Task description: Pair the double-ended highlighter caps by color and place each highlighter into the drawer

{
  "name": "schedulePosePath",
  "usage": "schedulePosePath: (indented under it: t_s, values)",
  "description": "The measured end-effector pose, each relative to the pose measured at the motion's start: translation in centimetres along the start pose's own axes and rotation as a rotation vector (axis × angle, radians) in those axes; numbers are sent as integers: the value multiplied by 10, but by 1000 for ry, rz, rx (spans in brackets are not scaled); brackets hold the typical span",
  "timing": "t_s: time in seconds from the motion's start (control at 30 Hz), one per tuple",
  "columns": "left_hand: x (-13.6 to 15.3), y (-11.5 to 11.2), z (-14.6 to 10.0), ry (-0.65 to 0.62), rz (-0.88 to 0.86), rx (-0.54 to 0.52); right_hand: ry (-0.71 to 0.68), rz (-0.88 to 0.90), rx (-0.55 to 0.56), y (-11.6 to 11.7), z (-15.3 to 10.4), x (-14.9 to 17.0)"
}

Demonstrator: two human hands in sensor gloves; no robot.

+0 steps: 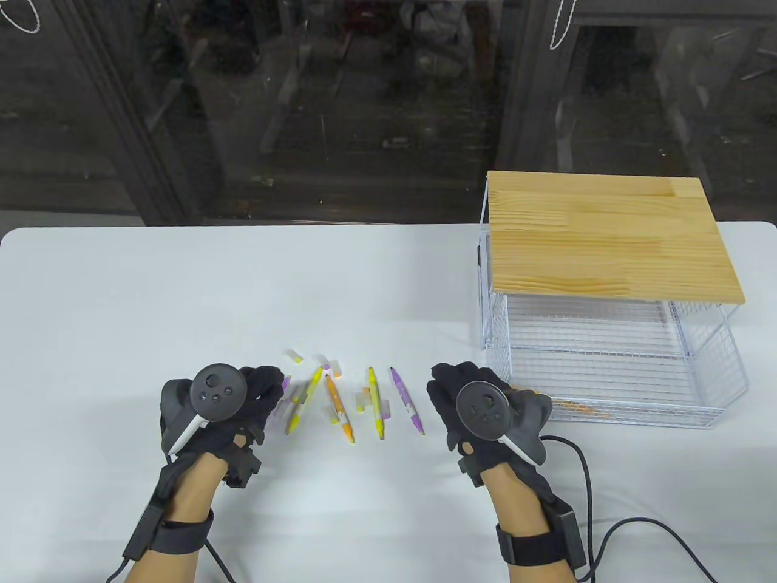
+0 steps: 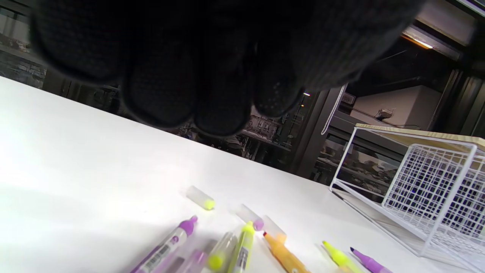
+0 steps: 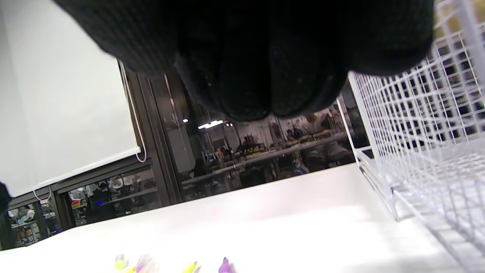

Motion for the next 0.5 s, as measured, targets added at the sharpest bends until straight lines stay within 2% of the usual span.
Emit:
schedulePosePath:
  t_s: [0.27,0.5]
  values:
    - [1,3,-1,4,-8,-6,40,-45,-133,27,30,-21]
    - [1,2,-1,4,-4,7,119,-110,-279,66,47,-23]
Point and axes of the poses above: the tracker on the back of each hand, its own x axis roughly to the little-finger side, its own z axis roughly from the wrist to the fingertips, y = z × x, the point moved 4 cm from there along z, roughly from the wrist to the fingertips, and after that the axes turned 12 degrees about -y, right-handed, at the moved point
